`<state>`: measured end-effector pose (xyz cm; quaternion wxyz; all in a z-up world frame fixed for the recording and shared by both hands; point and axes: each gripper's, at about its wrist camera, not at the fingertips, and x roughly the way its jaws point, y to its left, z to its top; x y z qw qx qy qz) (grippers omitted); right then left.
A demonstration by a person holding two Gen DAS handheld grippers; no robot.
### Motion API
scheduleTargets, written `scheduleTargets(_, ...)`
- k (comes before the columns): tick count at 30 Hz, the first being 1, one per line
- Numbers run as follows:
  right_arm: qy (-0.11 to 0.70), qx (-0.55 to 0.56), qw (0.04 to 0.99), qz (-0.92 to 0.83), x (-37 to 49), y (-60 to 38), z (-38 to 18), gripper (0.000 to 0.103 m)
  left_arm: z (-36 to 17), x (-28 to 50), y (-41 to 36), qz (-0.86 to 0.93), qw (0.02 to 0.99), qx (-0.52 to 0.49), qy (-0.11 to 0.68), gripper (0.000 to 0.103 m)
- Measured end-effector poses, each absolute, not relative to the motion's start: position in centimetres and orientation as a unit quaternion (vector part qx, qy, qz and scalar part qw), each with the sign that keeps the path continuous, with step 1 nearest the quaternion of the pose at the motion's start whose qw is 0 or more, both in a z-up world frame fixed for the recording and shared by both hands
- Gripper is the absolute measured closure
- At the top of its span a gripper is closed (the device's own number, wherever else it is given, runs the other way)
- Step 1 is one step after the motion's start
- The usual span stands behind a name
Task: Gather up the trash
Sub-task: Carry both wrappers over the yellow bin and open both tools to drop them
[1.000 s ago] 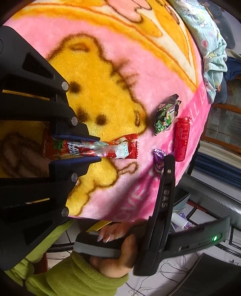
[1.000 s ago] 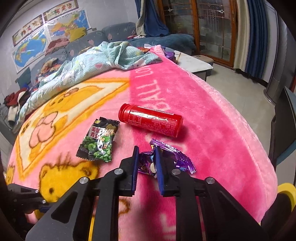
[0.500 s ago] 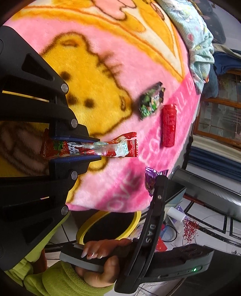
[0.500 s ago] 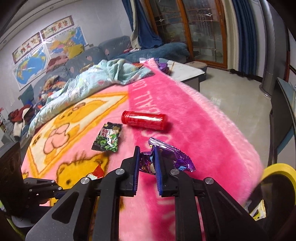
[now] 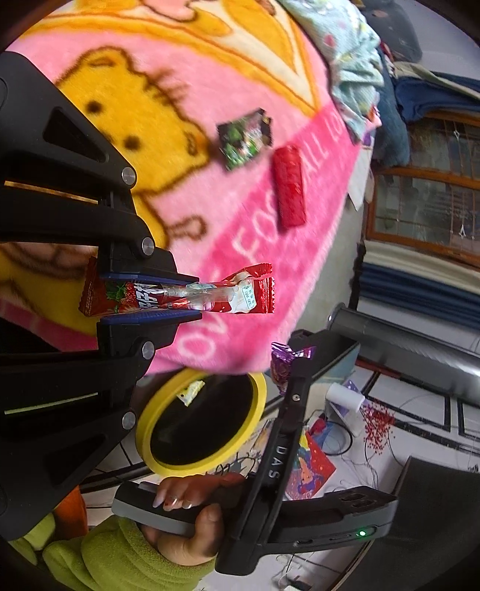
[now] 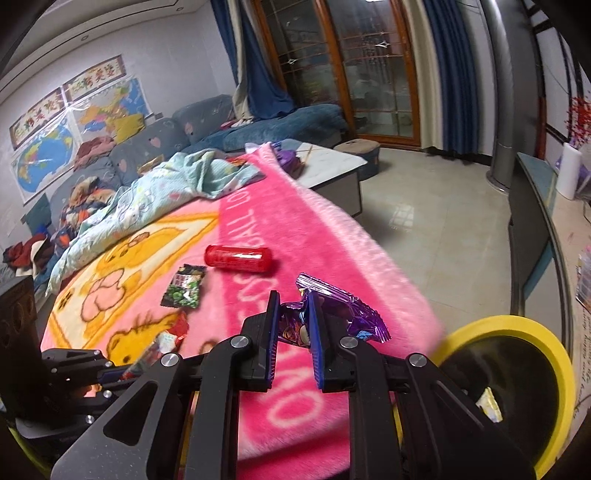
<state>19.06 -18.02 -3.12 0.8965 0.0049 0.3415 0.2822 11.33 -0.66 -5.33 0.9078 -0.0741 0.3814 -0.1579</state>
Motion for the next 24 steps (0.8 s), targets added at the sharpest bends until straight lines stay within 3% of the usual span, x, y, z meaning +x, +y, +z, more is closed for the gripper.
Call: scheduleTargets(24,0.320,0.075,0.923,0.199,17.6,-29.5,-1.7,0.088,-1.6,13.1,-8.9,-0.225,0.911,-0.031,0.343,0.095)
